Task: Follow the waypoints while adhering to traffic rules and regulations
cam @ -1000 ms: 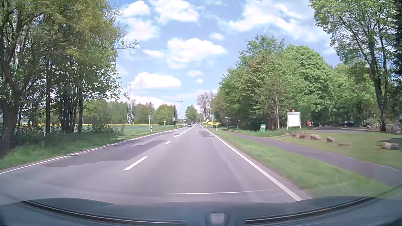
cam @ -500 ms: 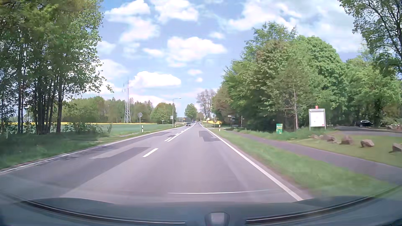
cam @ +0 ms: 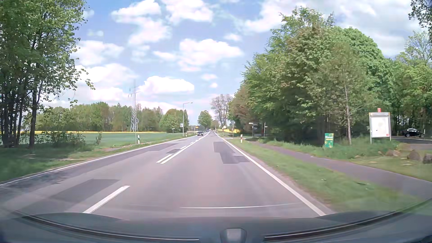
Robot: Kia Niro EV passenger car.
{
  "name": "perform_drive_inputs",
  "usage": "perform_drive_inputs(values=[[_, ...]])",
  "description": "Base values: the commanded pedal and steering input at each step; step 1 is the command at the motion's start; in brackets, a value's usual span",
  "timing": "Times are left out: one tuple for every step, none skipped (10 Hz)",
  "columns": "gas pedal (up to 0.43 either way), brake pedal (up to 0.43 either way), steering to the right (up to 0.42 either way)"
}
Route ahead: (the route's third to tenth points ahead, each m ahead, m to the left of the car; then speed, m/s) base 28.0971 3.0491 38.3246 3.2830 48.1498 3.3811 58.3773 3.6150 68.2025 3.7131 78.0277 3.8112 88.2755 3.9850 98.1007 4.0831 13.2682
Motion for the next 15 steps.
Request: perform_drive_inputs(values=[[0.11,0.0,-0.003],[0.11,0.0,-0.003],[0.11,0.0,-0.003],[0.11,0.0,-0.003],[0.11,0.0,-0.003],[0.11,0.0,-0.004],[0.11,0.0,-0.004],[0.11,0.0,-0.004],[0.11,0.0,-0.004],[0.118,0.0,-0.004],[0.118,0.0,-0.004],[0.118,0.0,-0.004],[0.138,0.0,-0.004],[0.138,0.0,-0.004],[0.15,0.0,-0.004]])
